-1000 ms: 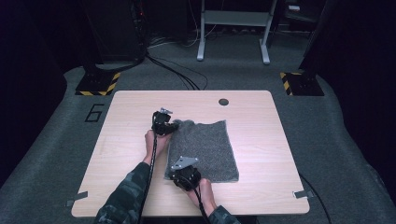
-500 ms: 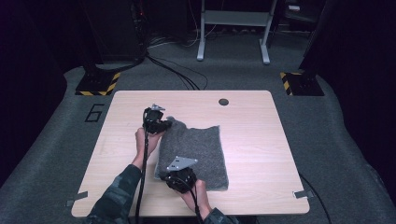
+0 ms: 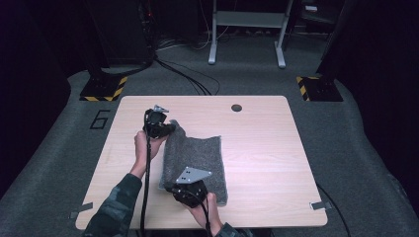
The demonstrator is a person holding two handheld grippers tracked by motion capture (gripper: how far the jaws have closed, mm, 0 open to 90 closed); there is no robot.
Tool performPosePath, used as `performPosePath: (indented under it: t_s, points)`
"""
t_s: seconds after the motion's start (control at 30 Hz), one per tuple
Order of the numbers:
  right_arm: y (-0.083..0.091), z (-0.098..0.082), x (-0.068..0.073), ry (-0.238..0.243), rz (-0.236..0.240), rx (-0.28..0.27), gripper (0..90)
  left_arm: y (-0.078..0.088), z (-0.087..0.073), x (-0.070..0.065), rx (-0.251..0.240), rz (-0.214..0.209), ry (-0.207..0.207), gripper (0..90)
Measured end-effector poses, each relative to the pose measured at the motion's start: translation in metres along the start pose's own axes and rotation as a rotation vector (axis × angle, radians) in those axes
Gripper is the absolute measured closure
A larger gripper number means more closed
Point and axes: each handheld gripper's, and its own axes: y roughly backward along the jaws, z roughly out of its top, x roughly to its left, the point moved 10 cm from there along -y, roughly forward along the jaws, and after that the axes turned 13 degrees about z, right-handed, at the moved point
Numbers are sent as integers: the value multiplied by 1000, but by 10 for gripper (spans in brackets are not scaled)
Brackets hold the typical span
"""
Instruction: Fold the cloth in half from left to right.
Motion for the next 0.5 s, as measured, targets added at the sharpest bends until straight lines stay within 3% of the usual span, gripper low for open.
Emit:
performPosePath:
  t_s: [0.13,0.5]
  points:
    - [13,-8,-5,-28,-15,-7,888,-7,5,-14,4,-2,-37,855]
    - [34,-27,-18,-62,-66,8,887,-27,9,-44,14,-33,-48,855]
